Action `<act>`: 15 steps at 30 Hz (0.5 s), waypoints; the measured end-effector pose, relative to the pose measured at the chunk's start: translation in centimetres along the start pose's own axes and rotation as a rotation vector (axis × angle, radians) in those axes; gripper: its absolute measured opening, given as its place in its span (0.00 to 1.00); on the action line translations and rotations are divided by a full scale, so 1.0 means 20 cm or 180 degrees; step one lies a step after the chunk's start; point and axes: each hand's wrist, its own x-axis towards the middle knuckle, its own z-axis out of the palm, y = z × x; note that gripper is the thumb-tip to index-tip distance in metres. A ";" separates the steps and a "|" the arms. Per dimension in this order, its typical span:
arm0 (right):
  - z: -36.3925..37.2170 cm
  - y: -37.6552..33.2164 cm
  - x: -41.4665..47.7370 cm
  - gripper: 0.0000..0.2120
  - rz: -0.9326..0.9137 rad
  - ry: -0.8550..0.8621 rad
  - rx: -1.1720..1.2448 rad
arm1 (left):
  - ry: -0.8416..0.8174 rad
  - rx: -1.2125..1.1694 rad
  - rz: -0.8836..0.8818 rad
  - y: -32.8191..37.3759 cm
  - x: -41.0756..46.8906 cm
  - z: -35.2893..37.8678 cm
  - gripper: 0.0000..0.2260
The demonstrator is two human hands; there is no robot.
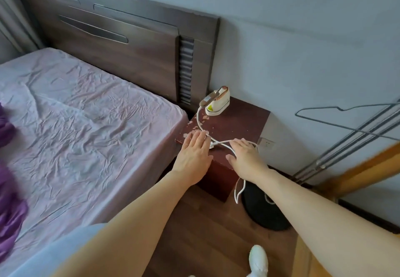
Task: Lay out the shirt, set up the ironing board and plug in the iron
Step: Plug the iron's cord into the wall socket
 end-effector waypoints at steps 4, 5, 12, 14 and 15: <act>0.11 0.13 0.28 0.24 -0.0262 0.0004 -0.0189 | 0.0402 0.0140 -0.0091 -0.04 0.23 0.26 0.25; 0.16 0.17 0.34 0.22 -0.0311 0.0032 -0.0237 | 0.0522 0.0111 -0.0136 -0.05 0.28 0.34 0.25; 0.54 0.42 0.77 0.15 -0.0579 0.0647 -0.0853 | 0.1799 -0.0678 -0.0623 -0.13 0.52 0.88 0.21; 0.66 0.48 0.91 0.14 -0.0750 0.0879 -0.1039 | 0.1977 -0.0901 -0.0650 -0.16 0.56 1.01 0.23; 0.71 0.52 0.98 0.14 -0.0803 0.0999 -0.1078 | 0.2045 -0.0959 -0.0633 -0.18 0.59 1.05 0.24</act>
